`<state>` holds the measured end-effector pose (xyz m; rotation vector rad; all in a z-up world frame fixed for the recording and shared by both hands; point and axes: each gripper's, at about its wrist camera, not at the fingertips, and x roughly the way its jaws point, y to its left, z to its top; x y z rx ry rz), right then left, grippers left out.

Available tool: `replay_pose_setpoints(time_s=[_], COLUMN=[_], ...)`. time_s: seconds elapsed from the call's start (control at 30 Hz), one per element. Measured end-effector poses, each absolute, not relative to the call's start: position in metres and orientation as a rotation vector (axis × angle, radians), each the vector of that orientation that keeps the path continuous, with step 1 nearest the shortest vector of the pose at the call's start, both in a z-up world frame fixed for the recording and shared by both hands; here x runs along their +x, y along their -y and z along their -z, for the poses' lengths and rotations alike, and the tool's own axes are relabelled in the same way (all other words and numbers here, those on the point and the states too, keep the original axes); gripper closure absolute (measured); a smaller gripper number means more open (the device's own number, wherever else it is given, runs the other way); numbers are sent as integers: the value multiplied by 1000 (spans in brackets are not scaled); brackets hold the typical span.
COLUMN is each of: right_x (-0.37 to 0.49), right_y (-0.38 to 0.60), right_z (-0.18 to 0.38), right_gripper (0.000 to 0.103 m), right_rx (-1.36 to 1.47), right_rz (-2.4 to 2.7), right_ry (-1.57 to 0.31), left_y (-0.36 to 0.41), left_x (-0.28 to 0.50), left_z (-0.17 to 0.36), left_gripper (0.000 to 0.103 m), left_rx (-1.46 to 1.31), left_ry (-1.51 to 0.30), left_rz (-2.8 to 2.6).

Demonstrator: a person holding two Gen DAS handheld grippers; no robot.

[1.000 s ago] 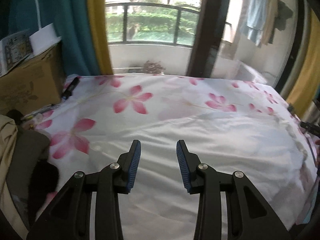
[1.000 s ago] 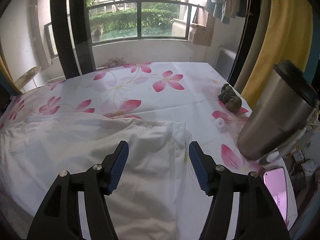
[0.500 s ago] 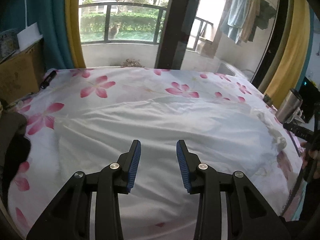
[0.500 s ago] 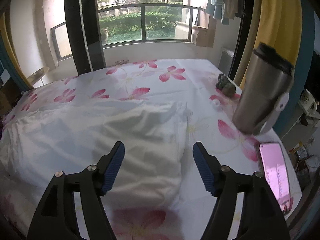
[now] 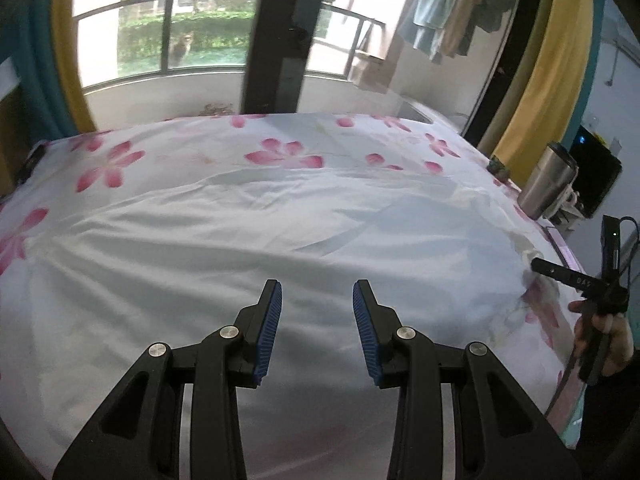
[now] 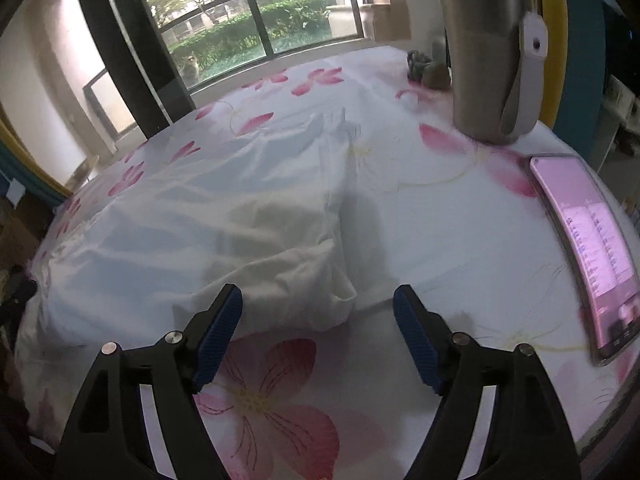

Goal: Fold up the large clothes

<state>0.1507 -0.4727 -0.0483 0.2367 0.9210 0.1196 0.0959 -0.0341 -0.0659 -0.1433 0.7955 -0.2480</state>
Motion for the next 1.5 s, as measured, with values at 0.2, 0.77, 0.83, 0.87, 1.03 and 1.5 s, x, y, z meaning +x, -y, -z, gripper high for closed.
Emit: replay_pose_setpoints(time_s=[0.2, 0.77, 0.83, 0.87, 1.03, 1.5], right_x=[160, 202, 202, 202, 203, 191], right_y=[459, 369, 364, 362, 346, 232], right_z=[48, 62, 53, 47, 8, -68], right_gripper=[19, 81, 84, 84, 85, 85], right_rx=[316, 516, 491, 473, 376, 35], right_rz=[-205, -506, -510, -511, -527, -616], right_ry=[-899, -910, -889, -874, -799, -658], left_y=[59, 88, 85, 83, 69, -32], left_x=[121, 151, 151, 152, 153, 105], left_z=[70, 104, 103, 103, 98, 48], left_gripper=[56, 54, 54, 54, 54, 54], left_rx=[-125, -58, -72, -78, -103, -198], left_ry=[-798, -903, -905, -905, -904, -718], left_rz=[275, 274, 284, 288, 307, 221])
